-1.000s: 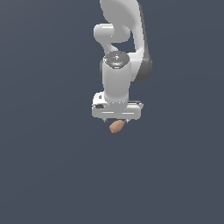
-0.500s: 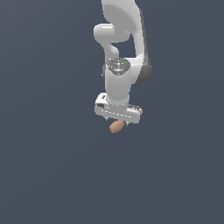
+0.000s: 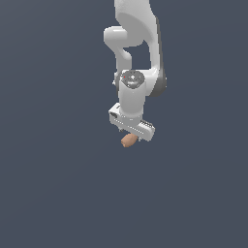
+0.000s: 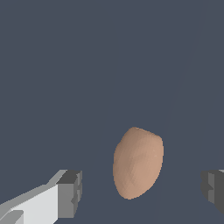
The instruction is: Pick up the object and move it to a goal position.
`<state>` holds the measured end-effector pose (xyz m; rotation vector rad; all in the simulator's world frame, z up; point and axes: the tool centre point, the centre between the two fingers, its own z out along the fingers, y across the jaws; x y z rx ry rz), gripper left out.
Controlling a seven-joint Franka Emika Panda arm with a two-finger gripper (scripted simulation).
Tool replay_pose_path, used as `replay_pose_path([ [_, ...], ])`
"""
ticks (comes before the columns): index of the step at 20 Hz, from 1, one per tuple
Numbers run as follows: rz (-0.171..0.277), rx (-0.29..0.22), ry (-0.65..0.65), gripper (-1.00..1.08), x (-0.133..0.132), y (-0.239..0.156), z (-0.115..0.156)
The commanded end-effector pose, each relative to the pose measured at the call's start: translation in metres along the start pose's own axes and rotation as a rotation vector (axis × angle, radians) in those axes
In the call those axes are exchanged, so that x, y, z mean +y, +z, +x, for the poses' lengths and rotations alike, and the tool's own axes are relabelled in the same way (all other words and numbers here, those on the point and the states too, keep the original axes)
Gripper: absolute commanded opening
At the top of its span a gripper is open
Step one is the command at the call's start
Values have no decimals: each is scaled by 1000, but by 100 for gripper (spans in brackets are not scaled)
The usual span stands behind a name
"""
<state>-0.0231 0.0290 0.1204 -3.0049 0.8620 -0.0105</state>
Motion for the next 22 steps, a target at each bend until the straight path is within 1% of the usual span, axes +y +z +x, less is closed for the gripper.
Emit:
replay_pose_path([
  [1, -3, -1, 68, 100, 2, 6, -5],
  [7, -10, -1, 208, 100, 7, 19, -14],
  [12, -14, 0, 286, 100, 9, 26, -19],
  [17, -16, 0, 331, 100, 11, 30, -22],
  [22, -17, 0, 337, 100, 12, 31, -23],
])
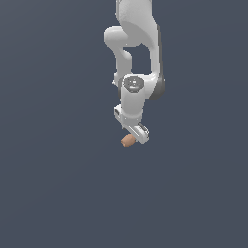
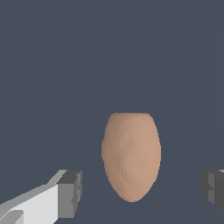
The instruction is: Pick up the object and move it to a goal position.
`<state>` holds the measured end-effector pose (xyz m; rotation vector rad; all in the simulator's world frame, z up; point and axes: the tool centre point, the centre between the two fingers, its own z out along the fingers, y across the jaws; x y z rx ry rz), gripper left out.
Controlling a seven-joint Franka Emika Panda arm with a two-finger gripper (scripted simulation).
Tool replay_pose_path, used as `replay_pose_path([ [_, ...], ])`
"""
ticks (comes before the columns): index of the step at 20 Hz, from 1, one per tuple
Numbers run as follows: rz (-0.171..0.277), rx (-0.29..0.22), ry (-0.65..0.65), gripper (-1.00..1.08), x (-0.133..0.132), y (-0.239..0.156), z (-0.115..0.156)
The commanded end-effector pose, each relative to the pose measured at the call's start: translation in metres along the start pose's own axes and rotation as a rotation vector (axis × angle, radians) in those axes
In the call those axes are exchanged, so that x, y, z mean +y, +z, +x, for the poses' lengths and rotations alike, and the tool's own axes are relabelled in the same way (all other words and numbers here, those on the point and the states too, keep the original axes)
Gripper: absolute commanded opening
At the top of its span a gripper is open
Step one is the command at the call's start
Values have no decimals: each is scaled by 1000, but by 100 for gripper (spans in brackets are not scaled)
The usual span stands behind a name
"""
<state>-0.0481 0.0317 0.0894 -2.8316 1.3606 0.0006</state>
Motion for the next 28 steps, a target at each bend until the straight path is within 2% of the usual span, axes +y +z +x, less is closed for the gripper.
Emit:
replay_pose_path([
  [1, 0, 0, 0, 100, 0, 0, 0],
  [18, 0, 0, 5, 100, 0, 50, 0],
  [19, 0, 0, 5, -100, 0, 50, 0],
  [28, 0, 0, 5, -100, 0, 50, 0],
])
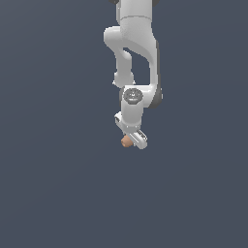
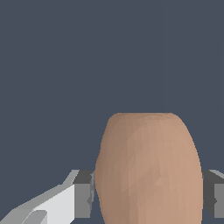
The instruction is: Pick up the object and move it to a goal position.
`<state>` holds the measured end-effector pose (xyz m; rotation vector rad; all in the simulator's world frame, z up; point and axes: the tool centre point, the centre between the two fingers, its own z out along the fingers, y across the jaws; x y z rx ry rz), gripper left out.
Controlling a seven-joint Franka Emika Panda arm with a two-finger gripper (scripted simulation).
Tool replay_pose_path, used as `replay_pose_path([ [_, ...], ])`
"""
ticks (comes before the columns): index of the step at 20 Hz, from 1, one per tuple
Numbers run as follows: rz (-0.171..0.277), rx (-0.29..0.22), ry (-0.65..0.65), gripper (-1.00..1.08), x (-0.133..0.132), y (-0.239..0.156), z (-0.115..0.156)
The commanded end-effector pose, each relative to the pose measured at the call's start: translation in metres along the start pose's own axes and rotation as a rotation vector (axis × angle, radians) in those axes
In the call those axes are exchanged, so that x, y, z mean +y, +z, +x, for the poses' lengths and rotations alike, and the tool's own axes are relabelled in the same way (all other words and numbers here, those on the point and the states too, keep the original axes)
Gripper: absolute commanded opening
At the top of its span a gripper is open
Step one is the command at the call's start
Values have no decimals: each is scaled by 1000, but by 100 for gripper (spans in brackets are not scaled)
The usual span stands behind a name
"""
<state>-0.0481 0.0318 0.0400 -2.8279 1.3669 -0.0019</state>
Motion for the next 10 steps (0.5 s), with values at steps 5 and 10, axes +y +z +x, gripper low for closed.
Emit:
replay_pose_path([
  [5, 0, 0, 0, -100, 3, -5, 5],
  [10, 0, -1, 1, -100, 16, -24, 25],
])
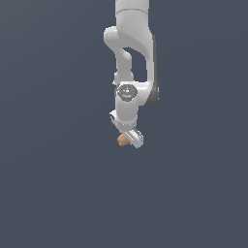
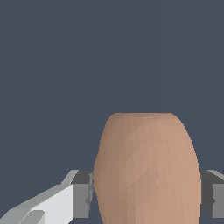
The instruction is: Pick up the object and move it to a goal position.
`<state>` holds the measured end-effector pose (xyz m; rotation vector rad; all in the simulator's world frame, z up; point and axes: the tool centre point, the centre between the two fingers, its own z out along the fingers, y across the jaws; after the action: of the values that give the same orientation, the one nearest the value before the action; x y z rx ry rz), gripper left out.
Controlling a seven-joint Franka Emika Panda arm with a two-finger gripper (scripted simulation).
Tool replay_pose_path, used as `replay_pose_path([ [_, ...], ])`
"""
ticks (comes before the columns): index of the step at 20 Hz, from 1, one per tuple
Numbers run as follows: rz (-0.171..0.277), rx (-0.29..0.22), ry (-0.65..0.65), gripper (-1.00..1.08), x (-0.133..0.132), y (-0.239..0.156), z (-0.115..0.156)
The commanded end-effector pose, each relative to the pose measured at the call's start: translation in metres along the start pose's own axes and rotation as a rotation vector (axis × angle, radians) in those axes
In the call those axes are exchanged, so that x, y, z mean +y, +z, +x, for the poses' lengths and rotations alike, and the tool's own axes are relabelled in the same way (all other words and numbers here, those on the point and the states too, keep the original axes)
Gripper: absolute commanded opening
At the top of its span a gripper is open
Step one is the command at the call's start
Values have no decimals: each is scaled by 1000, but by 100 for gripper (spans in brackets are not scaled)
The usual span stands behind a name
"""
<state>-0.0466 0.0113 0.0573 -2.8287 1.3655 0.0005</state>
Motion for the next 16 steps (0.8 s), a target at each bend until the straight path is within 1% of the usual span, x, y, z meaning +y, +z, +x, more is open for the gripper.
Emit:
replay_pose_path([
  [1, 1, 0, 2, -100, 8, -13, 13],
  [6, 0, 0, 2, -100, 28, -45, 46],
  [9, 0, 0, 2, -100, 37, -60, 61],
  [13, 0, 0, 2, -100, 43, -70, 72],
  [16, 0, 0, 2, -100, 44, -72, 75],
])
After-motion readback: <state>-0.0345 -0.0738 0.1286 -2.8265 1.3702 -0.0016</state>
